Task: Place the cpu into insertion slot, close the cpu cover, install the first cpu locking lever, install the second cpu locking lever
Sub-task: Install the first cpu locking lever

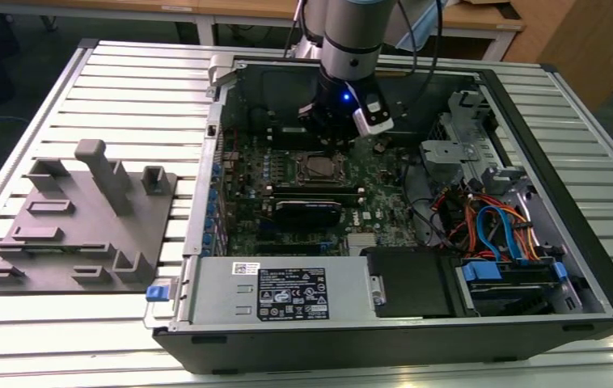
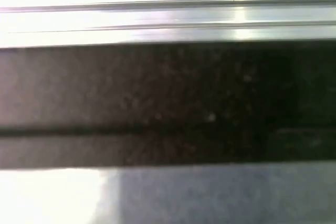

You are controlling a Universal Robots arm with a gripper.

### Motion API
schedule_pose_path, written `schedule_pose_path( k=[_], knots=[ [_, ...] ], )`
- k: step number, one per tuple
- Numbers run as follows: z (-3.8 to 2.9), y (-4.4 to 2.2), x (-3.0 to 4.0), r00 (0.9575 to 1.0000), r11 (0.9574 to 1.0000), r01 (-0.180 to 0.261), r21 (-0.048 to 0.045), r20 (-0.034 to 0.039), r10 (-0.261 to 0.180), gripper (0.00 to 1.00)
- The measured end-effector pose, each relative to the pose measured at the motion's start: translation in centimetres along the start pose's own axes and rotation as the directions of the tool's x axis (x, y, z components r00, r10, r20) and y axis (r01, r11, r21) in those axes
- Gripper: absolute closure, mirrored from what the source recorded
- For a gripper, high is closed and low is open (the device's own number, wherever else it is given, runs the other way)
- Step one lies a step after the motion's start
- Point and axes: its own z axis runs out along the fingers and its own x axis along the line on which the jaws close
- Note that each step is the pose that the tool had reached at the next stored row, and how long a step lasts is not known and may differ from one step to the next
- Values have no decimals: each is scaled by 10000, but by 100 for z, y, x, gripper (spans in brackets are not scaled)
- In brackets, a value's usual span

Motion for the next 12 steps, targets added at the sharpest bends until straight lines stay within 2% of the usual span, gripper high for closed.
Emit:
schedule_pose_path(
  k=[5,12],
  knots=[
    [20,-1,-1,10000,10000,0,86,3,0,89],
    [22,-1,-1,10000,9999,0,107,6,0,89]
  ],
)
